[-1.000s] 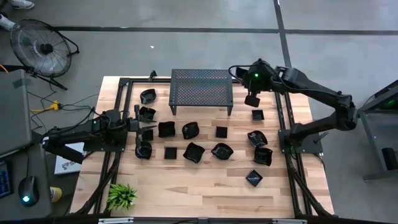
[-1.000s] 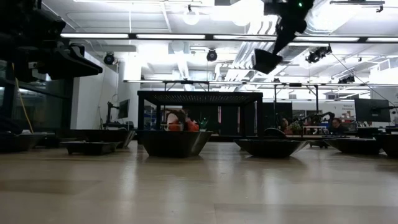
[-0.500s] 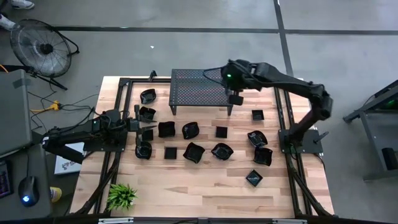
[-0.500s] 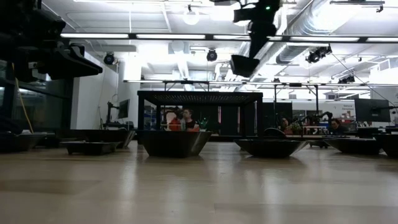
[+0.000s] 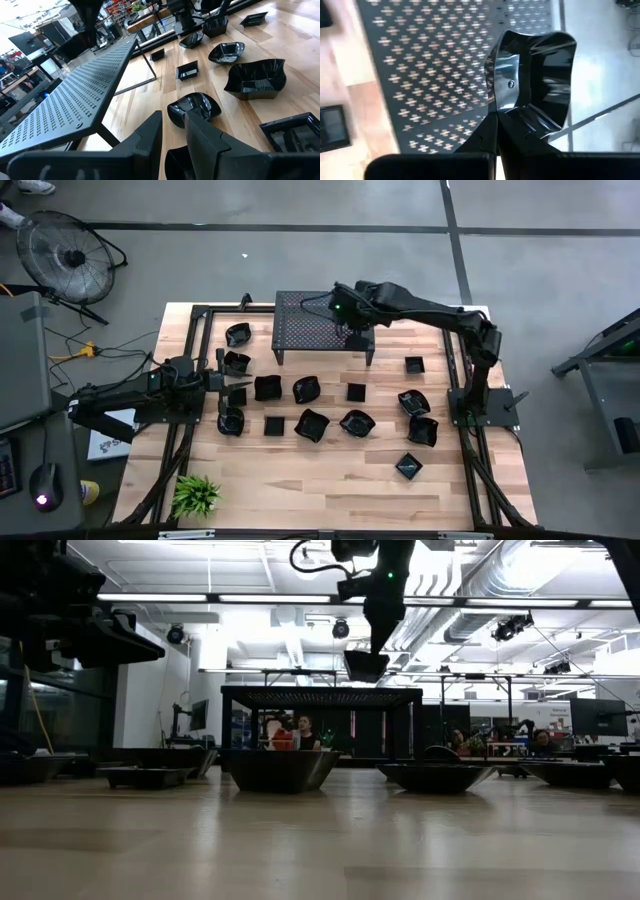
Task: Pick & Place Mini shaped plates
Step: Put the distorted square plate on the shelf
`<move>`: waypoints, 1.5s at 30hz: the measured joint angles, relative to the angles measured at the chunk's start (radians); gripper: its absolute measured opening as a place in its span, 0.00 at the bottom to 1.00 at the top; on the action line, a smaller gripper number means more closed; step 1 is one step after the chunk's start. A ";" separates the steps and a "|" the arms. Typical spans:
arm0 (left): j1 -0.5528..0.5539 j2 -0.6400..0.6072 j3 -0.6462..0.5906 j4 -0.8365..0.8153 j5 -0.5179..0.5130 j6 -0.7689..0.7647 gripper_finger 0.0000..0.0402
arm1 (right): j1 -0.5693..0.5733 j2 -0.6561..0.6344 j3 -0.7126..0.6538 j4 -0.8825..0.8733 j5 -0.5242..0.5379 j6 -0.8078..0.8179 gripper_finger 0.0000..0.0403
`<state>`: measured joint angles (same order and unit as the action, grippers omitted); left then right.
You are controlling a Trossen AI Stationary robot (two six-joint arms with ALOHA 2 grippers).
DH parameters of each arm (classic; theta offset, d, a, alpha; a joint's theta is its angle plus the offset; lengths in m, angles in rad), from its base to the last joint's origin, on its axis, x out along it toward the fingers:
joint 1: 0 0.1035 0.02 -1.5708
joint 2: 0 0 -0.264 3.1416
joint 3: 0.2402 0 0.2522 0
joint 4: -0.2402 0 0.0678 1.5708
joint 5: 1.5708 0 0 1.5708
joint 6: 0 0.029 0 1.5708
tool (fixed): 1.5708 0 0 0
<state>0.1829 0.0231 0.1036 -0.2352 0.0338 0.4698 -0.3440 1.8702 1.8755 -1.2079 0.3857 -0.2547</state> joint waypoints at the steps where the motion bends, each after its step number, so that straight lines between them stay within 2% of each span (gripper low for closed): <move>1: 0.000 0.000 0.000 0.000 0.000 0.000 0.20 | 0.005 0.000 -0.007 -0.001 0.001 0.007 0.00; 11: 0.000 0.000 0.000 0.000 0.000 0.000 0.20 | 0.050 0.000 -0.025 -0.071 0.052 0.103 0.00; 16: 0.000 0.000 0.000 0.000 0.000 0.000 0.20 | 0.049 0.000 -0.025 -0.067 0.099 0.093 0.00; 27: 0.000 0.000 0.000 0.000 0.000 0.000 0.20 | -0.031 0.000 -0.025 -0.022 0.082 0.009 0.00; 33: 0.000 0.000 0.000 0.000 0.000 0.000 0.20 | -0.045 0.010 -0.025 -0.016 0.050 -0.036 0.00; 37: 0.000 0.000 0.000 0.000 0.000 0.000 0.20 | -0.051 0.017 -0.027 -0.007 0.066 -0.060 0.00; 45: 0.000 0.000 0.000 0.000 0.000 0.000 0.20 | -0.051 0.017 -0.026 -0.007 0.022 -0.027 0.00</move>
<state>0.1828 0.0232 0.1036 -0.2350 0.0338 0.4696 -0.3946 1.8874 1.8492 -1.2148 0.4080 -0.2812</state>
